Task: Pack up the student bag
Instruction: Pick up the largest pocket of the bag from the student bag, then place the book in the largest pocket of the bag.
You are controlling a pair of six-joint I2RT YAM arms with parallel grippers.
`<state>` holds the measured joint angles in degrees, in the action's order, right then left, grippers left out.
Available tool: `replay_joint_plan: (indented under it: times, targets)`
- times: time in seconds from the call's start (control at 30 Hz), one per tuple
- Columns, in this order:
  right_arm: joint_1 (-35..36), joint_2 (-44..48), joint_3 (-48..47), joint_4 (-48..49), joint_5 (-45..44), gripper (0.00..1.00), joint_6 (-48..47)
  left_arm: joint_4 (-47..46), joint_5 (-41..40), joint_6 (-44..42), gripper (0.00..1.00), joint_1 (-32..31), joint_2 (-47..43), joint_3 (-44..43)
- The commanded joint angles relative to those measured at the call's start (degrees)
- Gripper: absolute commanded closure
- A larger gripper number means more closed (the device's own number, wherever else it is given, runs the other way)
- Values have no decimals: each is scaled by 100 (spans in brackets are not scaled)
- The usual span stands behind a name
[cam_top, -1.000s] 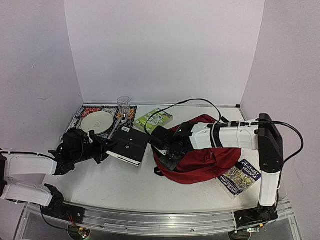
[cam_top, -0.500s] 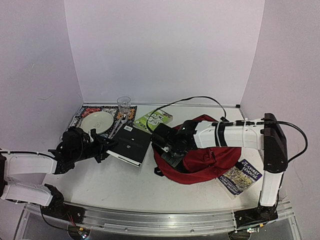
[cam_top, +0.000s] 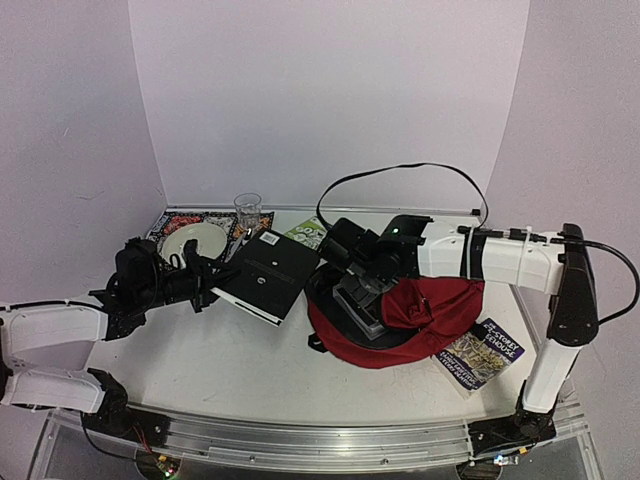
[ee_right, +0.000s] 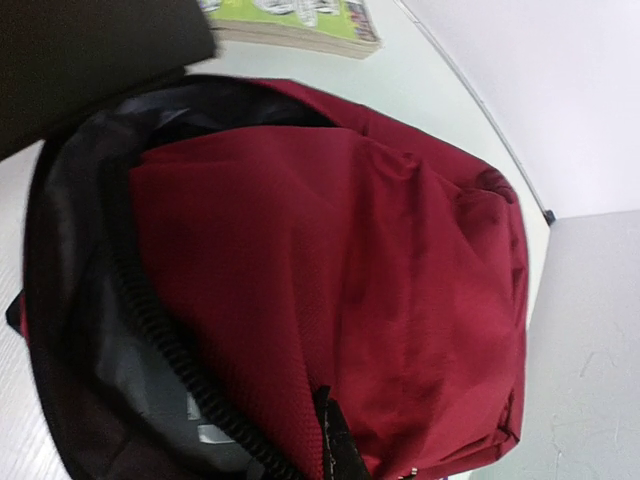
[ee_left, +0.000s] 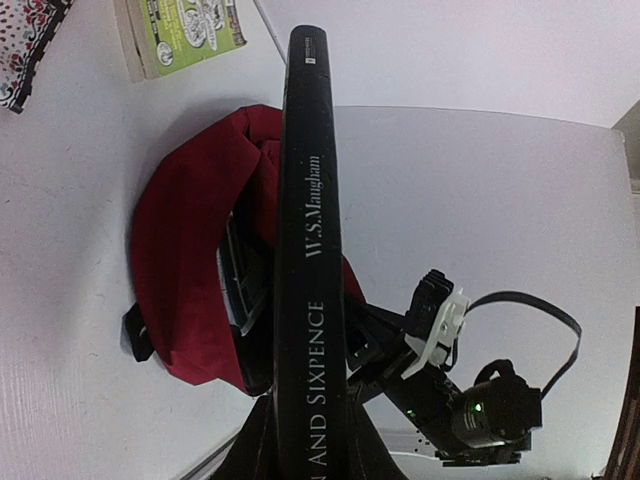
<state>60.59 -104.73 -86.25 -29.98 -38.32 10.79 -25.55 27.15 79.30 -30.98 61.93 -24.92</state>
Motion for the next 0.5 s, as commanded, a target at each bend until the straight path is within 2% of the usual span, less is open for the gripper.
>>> replay_joint_plan:
  times: [0.0,0.2,0.47]
  targets:
    - [-330,420,-441,-451,-455,100,341,-890,443,43,100,118,-460,-164]
    - [-482,403,-696,-462,-379,100,461,-890,1204,-19,100,118,-143,-289]
    - [-676,402,-876,-482,-263,100,755,-890,1802,-22,100,104,417,-482]
